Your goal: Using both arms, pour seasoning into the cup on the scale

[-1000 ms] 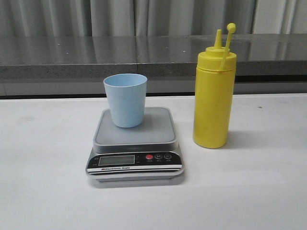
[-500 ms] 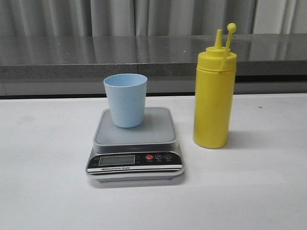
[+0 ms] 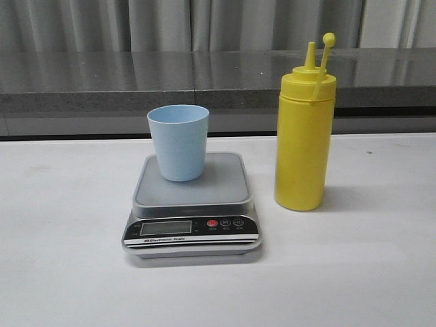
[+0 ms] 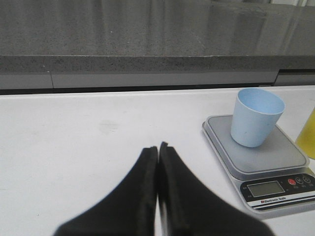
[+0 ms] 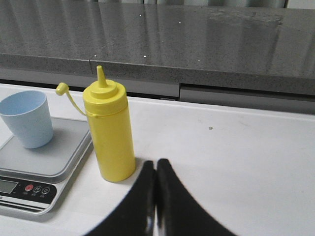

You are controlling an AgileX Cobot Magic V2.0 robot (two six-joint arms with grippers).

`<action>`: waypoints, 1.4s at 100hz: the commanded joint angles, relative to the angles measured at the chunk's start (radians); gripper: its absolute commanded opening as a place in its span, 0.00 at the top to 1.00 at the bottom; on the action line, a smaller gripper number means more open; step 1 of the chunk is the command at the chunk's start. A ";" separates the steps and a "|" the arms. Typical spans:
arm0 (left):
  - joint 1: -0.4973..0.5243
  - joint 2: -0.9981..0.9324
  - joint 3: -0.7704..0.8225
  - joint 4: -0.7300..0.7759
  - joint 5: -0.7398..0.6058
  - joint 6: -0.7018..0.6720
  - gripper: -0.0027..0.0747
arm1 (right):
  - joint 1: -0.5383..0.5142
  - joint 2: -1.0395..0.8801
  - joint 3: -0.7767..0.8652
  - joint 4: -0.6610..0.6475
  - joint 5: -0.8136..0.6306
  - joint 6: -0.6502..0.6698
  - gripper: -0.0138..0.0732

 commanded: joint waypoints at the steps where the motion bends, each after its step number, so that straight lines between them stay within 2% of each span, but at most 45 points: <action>1: 0.002 0.008 -0.029 -0.003 -0.079 -0.009 0.99 | -0.008 0.006 -0.037 -0.010 -0.074 -0.007 0.92; 17: 0.002 0.008 -0.029 -0.003 -0.079 -0.009 0.99 | -0.008 0.006 -0.026 -0.013 -0.084 -0.007 0.92; 39: 0.002 0.008 -0.029 -0.003 -0.079 -0.009 0.99 | -0.015 -0.034 0.075 -0.020 -0.190 -0.007 0.92; 70: 0.002 0.008 -0.029 -0.003 -0.079 -0.009 0.99 | -0.183 -0.270 0.189 -0.018 -0.208 -0.007 0.92; 84: 0.002 0.008 -0.029 -0.003 -0.079 -0.009 0.99 | -0.225 -0.357 0.228 -0.017 -0.200 -0.007 0.92; 140: 0.002 0.008 -0.029 -0.003 -0.079 -0.009 0.99 | -0.229 -0.358 0.367 -0.002 -0.224 -0.007 0.92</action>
